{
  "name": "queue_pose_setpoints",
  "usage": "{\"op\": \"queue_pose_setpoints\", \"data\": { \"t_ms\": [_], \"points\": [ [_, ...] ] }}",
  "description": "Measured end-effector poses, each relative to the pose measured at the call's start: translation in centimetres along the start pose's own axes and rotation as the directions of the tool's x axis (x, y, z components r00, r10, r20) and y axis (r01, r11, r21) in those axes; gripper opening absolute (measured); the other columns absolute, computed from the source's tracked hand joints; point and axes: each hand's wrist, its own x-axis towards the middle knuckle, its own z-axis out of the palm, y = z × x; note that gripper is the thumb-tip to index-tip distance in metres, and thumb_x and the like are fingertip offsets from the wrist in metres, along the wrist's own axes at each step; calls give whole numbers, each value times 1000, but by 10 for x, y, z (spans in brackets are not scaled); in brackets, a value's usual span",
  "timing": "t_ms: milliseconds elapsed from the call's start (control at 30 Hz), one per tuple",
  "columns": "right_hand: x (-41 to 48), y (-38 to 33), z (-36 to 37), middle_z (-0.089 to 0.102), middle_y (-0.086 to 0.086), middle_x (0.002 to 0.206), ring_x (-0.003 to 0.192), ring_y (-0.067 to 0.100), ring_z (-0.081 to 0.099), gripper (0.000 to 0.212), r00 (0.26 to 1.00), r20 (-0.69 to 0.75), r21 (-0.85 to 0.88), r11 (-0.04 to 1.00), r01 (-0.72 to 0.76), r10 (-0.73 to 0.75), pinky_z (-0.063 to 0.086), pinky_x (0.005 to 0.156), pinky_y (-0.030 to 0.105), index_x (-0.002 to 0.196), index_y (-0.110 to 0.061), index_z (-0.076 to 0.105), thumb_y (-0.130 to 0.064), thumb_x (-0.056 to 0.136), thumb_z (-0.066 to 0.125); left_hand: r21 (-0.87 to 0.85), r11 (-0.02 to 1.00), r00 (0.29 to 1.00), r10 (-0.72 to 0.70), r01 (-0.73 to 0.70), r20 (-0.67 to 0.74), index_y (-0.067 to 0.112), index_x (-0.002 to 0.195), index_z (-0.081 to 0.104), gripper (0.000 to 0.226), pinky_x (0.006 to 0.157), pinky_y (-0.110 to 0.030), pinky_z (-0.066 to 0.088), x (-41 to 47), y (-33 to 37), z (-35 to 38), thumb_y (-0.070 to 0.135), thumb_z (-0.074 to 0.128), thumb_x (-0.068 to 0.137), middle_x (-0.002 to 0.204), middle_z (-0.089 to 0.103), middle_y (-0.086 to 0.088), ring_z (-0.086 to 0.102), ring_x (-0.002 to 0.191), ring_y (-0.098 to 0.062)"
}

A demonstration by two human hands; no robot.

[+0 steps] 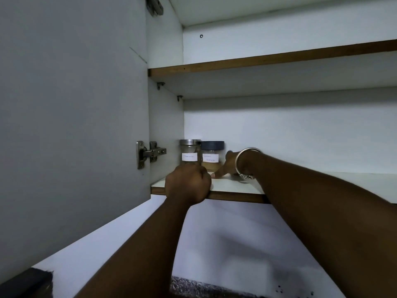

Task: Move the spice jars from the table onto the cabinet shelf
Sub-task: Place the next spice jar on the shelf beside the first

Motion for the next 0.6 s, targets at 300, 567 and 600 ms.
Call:
{"op": "queue_pose_setpoints", "data": {
  "t_ms": [300, 567, 600],
  "points": [
    [-113, 8, 42, 44, 16, 158, 144, 30, 44, 60, 981, -8, -74, 978, 194, -195, 30, 117, 34, 150, -11, 47, -50, 108, 30, -39, 999, 994, -34, 39, 106, 20, 108, 74, 36, 87, -41, 52, -26, 12, -20, 36, 43, 100, 118, 73, -11, 65, 112, -36],
    [-225, 26, 109, 55, 14, 143, 132, 36, 52, 53, 849, -379, -113, 929, 353, -369, 45, 105, 44, 141, -12, 51, -36, 93, 53, -217, 949, 973, 232, -227, -2, -1, 132, 63, 41, 104, -47, 45, -157, 42, -21, 22, 45, 103, 135, 64, -23, 58, 126, -42],
    [-240, 25, 128, 55, 15, 140, 130, 36, 52, 53, 851, -375, -38, 924, 381, -367, 47, 104, 43, 139, -9, 52, -31, 90, 54, -260, 945, 978, 208, -198, 10, 0, 139, 59, 44, 110, -45, 42, -187, 46, -17, 18, 44, 103, 143, 60, -20, 54, 134, -38]
  ]
}}
